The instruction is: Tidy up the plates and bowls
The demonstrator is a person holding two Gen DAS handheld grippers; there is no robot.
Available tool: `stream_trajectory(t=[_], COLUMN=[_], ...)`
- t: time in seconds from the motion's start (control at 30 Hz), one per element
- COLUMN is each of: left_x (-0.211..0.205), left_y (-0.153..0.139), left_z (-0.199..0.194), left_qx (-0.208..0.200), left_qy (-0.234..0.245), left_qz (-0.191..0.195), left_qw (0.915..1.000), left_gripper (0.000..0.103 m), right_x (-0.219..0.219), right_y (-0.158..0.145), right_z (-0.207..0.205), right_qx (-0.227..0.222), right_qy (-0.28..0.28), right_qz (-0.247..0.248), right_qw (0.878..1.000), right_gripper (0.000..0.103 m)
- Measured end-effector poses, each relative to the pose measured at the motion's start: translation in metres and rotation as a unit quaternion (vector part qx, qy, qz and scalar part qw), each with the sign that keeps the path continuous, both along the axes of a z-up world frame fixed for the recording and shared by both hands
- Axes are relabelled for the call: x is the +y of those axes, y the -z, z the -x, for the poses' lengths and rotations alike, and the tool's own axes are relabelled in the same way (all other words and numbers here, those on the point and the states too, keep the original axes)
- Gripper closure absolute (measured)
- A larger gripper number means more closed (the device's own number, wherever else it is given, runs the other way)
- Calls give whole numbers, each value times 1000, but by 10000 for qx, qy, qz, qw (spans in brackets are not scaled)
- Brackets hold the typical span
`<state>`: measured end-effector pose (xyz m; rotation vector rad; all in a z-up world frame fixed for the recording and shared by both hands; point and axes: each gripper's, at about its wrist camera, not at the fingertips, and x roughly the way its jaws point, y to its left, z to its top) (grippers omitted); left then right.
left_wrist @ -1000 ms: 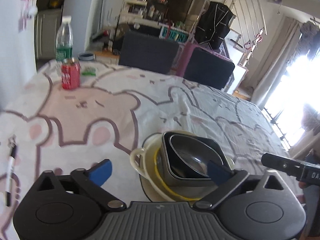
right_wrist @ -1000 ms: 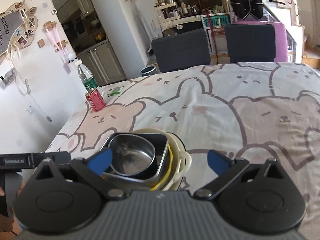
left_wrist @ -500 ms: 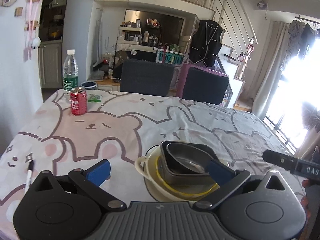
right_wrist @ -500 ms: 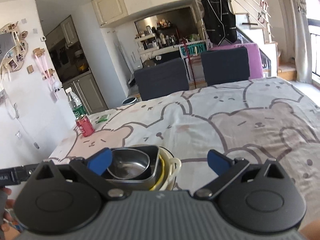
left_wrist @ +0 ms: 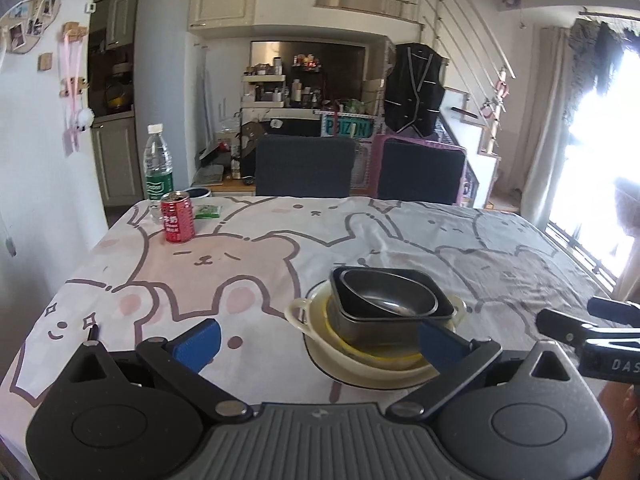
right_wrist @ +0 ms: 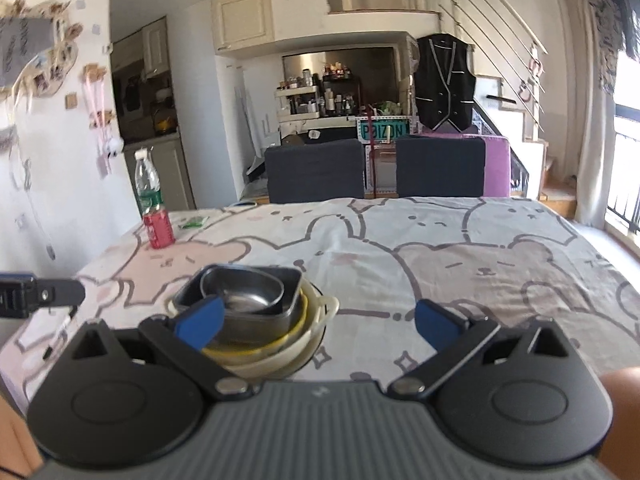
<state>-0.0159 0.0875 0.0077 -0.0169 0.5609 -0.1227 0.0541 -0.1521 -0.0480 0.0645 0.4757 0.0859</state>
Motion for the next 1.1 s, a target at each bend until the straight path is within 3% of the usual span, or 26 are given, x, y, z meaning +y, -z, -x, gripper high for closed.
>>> stream_trajectory(t=[0.2,0.53,1.1], left_x=[-12,-13,-16], left_y=[9,20,22], left_z=[10,11,10], left_qx=[-94,-12,31], left_qy=[92,8,162], left_qz=[-346,-607,-605], left_qw=[9993,9982,9980], left_gripper=[0,0,0], right_x=[1,1,-3], right_y=[3,6,8], right_z=[9,15,18], right_qx=[27,-13,51], right_qy=[-26,18,124], right_qz=[120,239,243], right_qw=[9999,9997,9996], right_gripper=[0,0,0])
